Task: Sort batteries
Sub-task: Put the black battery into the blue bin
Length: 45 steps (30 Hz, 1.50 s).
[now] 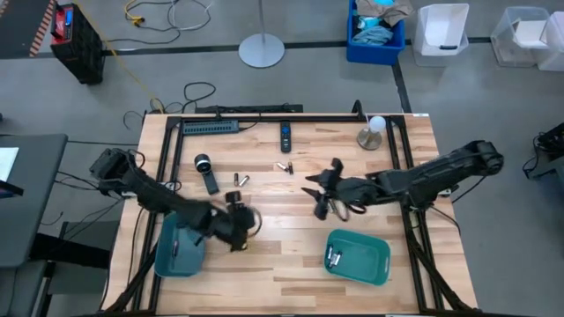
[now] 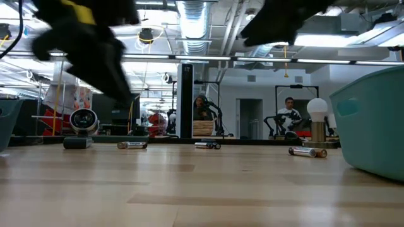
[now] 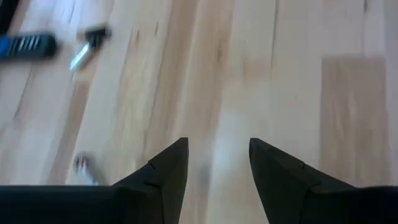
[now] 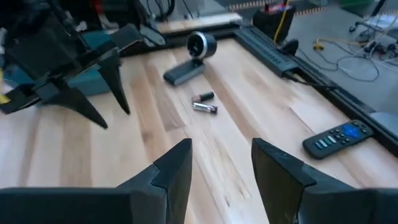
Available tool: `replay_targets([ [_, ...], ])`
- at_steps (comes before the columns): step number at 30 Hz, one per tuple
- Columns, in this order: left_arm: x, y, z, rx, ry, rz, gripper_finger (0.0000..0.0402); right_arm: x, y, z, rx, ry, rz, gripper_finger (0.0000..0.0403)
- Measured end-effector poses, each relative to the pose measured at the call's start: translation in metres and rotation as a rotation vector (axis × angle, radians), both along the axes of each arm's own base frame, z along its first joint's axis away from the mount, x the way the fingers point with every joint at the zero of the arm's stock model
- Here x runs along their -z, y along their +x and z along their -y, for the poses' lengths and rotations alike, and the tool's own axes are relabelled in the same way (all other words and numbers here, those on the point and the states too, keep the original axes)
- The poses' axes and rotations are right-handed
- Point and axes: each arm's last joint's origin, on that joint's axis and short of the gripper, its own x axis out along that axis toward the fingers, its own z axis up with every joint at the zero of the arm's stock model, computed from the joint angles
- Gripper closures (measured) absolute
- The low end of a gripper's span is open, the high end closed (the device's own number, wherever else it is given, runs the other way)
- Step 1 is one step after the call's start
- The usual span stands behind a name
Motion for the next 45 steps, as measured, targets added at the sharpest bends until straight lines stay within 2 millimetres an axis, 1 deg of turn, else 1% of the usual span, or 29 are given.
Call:
replay_targets([
  [3,0.006,0.016,-0.019,0.089,-0.058,0.074,0.0235,0.008,0.019,0.006,-0.024,0.010,-0.053,0.0221],
  [7,0.019,0.025,-0.046,0.212,-0.154,0.154,0.0235,0.022,0.040,0.022,-0.034,0.053,-0.156,0.0221],
  [9,0.027,0.024,-0.061,0.239,-0.191,0.152,0.0235,0.028,0.047,0.033,-0.009,0.068,-0.199,0.0221],
  [12,0.037,0.020,-0.083,0.208,-0.214,0.148,0.0235,0.033,0.058,0.052,0.035,0.101,-0.232,0.0221],
  [15,0.036,0.016,-0.098,0.213,-0.249,0.192,0.0235,0.041,0.067,0.071,0.083,0.134,-0.258,0.0221],
  [18,0.025,0.009,-0.109,0.201,-0.264,0.241,0.0235,0.049,0.073,0.089,0.146,0.158,-0.272,0.0221],
  [21,0.011,-0.002,-0.116,0.186,-0.248,0.303,0.0235,0.059,0.078,0.104,0.192,0.170,-0.290,0.0221],
  [24,0.004,-0.019,-0.121,0.178,-0.230,0.340,0.0235,0.073,0.082,0.115,0.222,0.176,-0.330,0.0221],
  [28,-0.002,-0.041,-0.128,0.149,-0.204,0.400,0.0235,0.091,0.086,0.120,0.237,0.183,-0.375,0.0217],
  [31,-0.006,-0.056,-0.132,0.133,-0.193,0.447,0.0235,0.101,0.088,0.120,0.236,0.192,-0.395,0.0205],
  [36,-0.012,-0.074,-0.133,0.124,-0.182,0.511,0.0235,0.106,0.091,0.116,0.230,0.198,-0.391,0.0182],
  [43,-0.015,-0.086,-0.132,0.128,-0.176,0.559,0.0235,0.105,0.092,0.121,0.251,0.191,-0.370,0.0178],
  [45,-0.017,-0.087,-0.131,0.130,-0.173,0.577,0.0235,0.109,0.094,0.121,0.255,0.187,-0.366,0.0178],
])
